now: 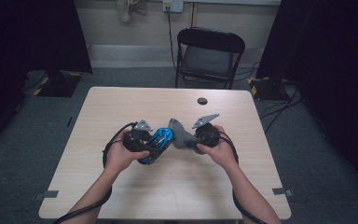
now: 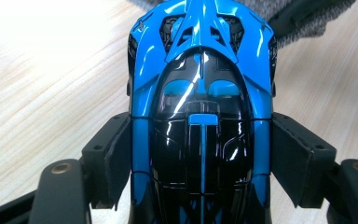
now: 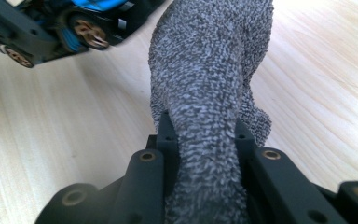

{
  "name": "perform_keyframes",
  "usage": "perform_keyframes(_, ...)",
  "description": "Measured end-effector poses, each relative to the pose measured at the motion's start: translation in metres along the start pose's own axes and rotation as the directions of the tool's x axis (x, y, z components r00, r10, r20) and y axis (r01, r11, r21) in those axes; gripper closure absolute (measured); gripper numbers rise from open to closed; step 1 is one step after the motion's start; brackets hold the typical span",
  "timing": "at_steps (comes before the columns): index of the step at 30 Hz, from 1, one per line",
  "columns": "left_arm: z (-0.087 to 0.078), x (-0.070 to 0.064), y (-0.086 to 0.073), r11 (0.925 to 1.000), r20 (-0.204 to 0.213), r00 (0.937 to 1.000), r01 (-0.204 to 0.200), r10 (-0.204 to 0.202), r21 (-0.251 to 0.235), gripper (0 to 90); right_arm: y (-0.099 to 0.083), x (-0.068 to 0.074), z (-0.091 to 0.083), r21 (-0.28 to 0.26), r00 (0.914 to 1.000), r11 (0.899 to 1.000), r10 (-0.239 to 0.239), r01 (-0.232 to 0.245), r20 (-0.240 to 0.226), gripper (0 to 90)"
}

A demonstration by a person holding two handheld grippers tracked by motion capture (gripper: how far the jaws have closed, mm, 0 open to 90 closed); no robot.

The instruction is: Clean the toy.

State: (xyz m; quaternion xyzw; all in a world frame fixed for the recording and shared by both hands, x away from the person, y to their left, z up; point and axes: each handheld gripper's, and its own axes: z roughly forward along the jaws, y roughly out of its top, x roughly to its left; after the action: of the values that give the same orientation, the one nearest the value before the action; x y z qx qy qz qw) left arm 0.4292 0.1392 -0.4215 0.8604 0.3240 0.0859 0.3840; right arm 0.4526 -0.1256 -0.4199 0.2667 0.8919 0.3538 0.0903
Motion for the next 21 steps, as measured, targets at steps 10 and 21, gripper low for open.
perform_keyframes(10, 0.005, 0.002, 0.003, 0.9998, 0.005, 0.9999, 0.009, -0.009, 0.015, 28.0, 0.007, 0.015, 0.007, -0.013, 0.9988, 0.999, -0.043, 0.042, -0.024, 73.4)
perform_keyframes(21, 0.006, -0.001, 0.010, 1.0000, 0.008, 1.0000, 0.000, 0.000, 0.008, 28.0, 0.006, 0.024, 0.014, -0.008, 0.9960, 0.998, -0.070, 0.070, -0.056, 73.4)
